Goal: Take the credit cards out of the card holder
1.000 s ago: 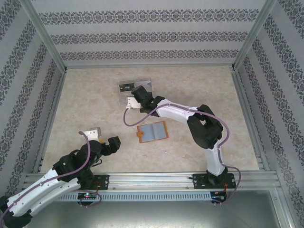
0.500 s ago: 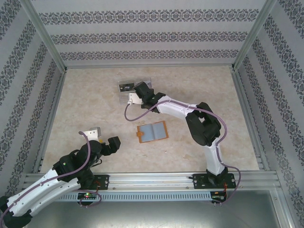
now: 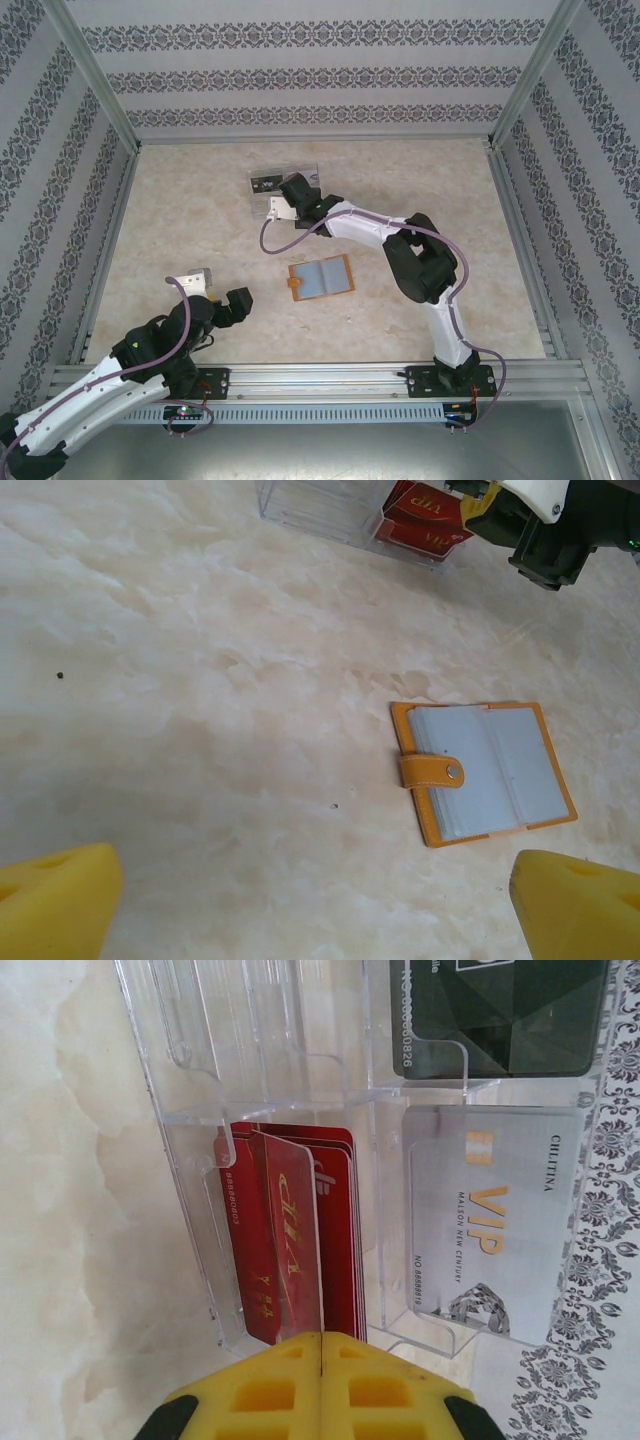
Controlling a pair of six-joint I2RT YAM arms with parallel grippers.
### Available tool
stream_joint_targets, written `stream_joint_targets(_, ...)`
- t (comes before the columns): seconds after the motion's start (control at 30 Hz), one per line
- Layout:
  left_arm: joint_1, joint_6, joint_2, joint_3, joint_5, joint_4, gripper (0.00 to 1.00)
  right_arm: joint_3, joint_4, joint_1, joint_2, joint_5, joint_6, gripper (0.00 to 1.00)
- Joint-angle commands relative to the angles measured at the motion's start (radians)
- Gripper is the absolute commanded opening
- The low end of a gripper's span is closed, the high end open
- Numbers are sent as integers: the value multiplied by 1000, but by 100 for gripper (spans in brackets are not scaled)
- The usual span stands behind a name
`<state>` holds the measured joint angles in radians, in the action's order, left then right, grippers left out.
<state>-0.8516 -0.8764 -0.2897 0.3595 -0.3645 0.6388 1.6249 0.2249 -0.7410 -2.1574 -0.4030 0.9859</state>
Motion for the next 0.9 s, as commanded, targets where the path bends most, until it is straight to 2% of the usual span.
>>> stream_joint_targets(0.0, -8, -3, 11, 9, -17, 23, 100, 39, 0, 16, -21, -7, -38, 3)
stream_joint_targets(0.13, -7, 1, 12, 6, -17, 17, 100, 60, -11, 27, -37, -30, -55, 6)
stream_joint_targets(0.2, -9, 2, 13, 4, -17, 17, 100, 71, -16, 30, -47, -41, -62, 23)
stream_joint_targets(0.37, -7, 5, 18, 4, -16, 20, 100, 86, -51, 33, -65, -87, -67, 23)
stream_joint_targets(0.6, -7, 5, 26, 3, -16, 22, 100, 68, -68, 35, -41, -87, -83, 24)
stream_joint_targets(0.77, -7, 15, 25, 6, -8, 18, 100, 26, -89, 29, 31, -89, -139, 25)
stream_joint_targets(0.87, -7, 21, 25, 5, -5, 12, 100, -15, -100, 24, 104, -100, -227, 25)
